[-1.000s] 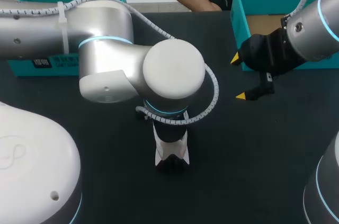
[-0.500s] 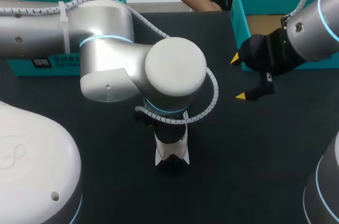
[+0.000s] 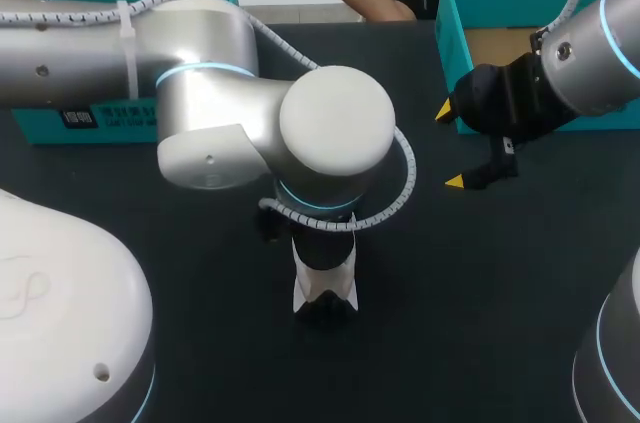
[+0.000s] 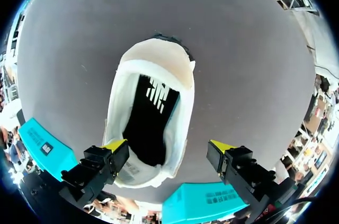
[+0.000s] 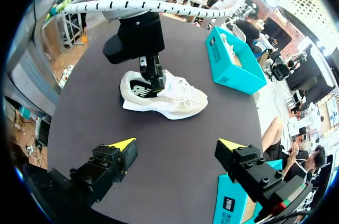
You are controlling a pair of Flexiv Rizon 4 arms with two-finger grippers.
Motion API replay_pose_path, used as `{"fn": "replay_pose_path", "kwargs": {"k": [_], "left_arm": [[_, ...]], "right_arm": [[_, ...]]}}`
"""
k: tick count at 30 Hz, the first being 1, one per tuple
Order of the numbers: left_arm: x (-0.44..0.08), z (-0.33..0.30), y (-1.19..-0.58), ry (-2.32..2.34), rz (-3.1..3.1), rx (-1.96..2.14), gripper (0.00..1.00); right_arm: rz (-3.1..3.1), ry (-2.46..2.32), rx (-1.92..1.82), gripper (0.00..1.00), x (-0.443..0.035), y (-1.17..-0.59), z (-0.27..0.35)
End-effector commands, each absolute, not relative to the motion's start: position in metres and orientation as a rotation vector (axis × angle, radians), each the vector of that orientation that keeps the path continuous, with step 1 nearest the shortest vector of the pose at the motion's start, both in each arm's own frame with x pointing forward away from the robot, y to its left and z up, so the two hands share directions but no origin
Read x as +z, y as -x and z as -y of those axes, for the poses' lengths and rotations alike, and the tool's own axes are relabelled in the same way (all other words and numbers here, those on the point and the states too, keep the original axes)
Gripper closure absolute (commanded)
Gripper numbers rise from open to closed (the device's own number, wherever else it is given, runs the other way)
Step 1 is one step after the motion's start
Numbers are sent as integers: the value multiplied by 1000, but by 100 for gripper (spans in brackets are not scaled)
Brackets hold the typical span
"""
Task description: Take the shoe out of the shoebox, open the shoe tongue, remove and reinsert the insole, then place the shoe into the shoebox
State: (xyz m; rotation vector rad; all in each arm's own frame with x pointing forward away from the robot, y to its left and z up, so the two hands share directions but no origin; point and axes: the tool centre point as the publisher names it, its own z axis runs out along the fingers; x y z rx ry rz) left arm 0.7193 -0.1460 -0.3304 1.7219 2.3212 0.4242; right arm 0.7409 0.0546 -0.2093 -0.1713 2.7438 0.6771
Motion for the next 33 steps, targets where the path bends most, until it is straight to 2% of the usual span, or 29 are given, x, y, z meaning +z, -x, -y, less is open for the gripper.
{"fn": "replay_pose_path", "kwargs": {"k": [1, 33], "left_arm": [[-332, 151, -724, -1746, -2320, 413, 0], [-326, 178, -729, -1860, -2259, 415, 0]], "right_arm": [[-2742, 169, 674, 0, -211, -740, -55], [-2742, 169, 674, 0, -211, -740, -55]]}}
